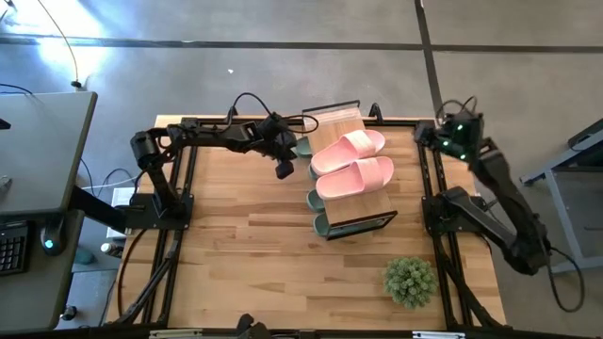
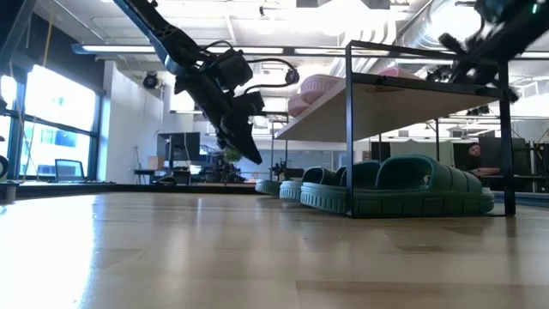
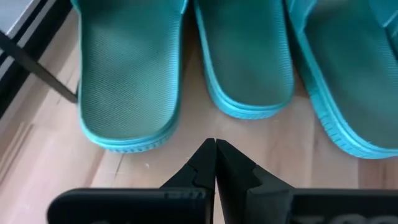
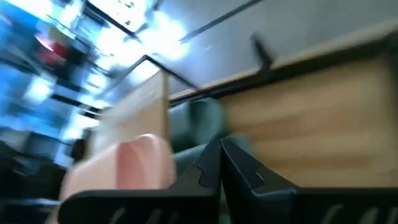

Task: Pick and place slides into the shelf
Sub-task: Adjust the green slides, then return to Home Position

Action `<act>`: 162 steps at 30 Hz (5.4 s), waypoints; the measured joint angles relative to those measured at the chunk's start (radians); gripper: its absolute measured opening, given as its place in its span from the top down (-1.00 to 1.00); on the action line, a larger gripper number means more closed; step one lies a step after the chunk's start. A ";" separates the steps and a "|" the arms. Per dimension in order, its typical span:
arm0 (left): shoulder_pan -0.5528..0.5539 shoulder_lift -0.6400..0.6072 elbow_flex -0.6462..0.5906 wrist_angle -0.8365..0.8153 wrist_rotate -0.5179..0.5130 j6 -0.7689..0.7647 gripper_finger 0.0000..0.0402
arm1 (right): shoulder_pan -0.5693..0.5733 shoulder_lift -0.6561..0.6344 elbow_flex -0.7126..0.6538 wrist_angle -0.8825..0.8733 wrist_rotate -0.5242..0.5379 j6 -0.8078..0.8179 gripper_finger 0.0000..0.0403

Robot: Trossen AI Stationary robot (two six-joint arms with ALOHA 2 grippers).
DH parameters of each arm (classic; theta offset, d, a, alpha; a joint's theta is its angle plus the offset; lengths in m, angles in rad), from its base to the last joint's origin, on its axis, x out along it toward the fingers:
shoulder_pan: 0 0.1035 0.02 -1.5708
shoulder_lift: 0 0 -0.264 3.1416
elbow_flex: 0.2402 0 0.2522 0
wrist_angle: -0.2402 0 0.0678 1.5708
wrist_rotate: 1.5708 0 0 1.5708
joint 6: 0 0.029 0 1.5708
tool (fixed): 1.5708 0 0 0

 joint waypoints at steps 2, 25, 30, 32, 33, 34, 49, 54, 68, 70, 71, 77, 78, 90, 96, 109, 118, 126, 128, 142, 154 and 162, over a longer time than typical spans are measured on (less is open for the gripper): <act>0.000 0.000 0.000 0.008 0.018 0.003 1.00 | -0.025 0.040 0.102 -0.121 0.030 -0.153 1.00; 0.001 0.001 0.000 0.094 0.279 -0.011 1.00 | -0.056 0.600 0.057 0.135 -0.355 -0.069 1.00; 0.001 0.001 0.000 0.092 0.279 -0.011 1.00 | -0.043 0.676 0.056 0.175 -0.352 0.020 1.00; 0.001 0.001 0.000 0.092 0.285 -0.009 1.00 | -0.042 0.699 0.056 0.192 -0.337 0.064 1.00; 0.001 0.001 0.000 0.091 0.292 -0.007 1.00 | -0.042 0.708 0.056 0.194 -0.329 0.086 1.00; 0.001 0.001 0.000 0.091 0.298 -0.004 1.00 | -0.041 0.717 0.056 0.194 -0.318 0.110 1.00; 0.001 0.002 -0.001 -0.052 0.110 0.177 1.00 | -0.039 0.851 0.056 0.131 -0.243 0.407 1.00; 0.001 0.002 -0.001 -0.141 0.075 0.254 1.00 | -0.035 0.911 0.056 0.137 -0.248 0.469 1.00; 0.000 0.002 -0.078 -0.062 0.133 0.245 1.00 | 0.016 1.016 0.055 0.263 -0.286 0.591 1.00; 0.000 0.003 -0.084 -0.047 0.128 0.234 1.00 | 0.038 1.030 0.055 0.295 -0.284 0.609 1.00; 0.000 0.002 -0.085 -0.042 0.121 0.231 1.00 | 0.048 1.038 0.055 0.316 -0.284 0.620 1.00; 0.000 0.002 -0.085 -0.021 0.102 0.230 1.00 | 0.085 1.059 0.055 0.382 -0.300 0.660 1.00; 0.000 0.002 -0.085 -0.017 0.101 0.230 1.00 | 0.088 1.059 0.055 0.381 -0.300 0.660 1.00; 0.000 0.032 -0.087 0.008 0.148 0.231 1.00 | 0.105 1.057 0.055 0.379 -0.351 0.653 1.00; -0.002 0.050 -0.087 0.027 0.218 0.254 1.00 | 0.113 1.056 0.055 0.378 -0.331 0.651 1.00; 0.103 0.055 -0.085 0.062 0.095 0.148 1.00 | 0.091 1.024 0.057 0.379 -0.214 0.630 1.00; 0.151 0.055 -0.085 0.119 0.093 0.173 1.00 | 0.061 0.976 0.058 0.375 -0.172 0.604 1.00; 0.151 0.055 -0.085 0.127 0.141 0.179 1.00 | 0.064 0.976 0.058 0.373 -0.180 0.572 1.00; 0.151 0.055 -0.085 0.119 0.176 0.178 1.00 | 0.070 0.976 0.058 0.372 -0.182 0.563 1.00; 0.151 0.055 -0.085 0.050 0.286 0.186 1.00 | 0.084 0.788 0.058 0.253 0.040 0.555 1.00; 0.151 0.055 -0.085 0.032 0.308 0.148 1.00 | 0.084 0.563 0.058 0.167 0.257 0.315 1.00; 0.146 0.055 -0.085 0.063 0.333 -0.002 1.00 | 0.084 0.465 0.058 0.058 0.227 -0.021 1.00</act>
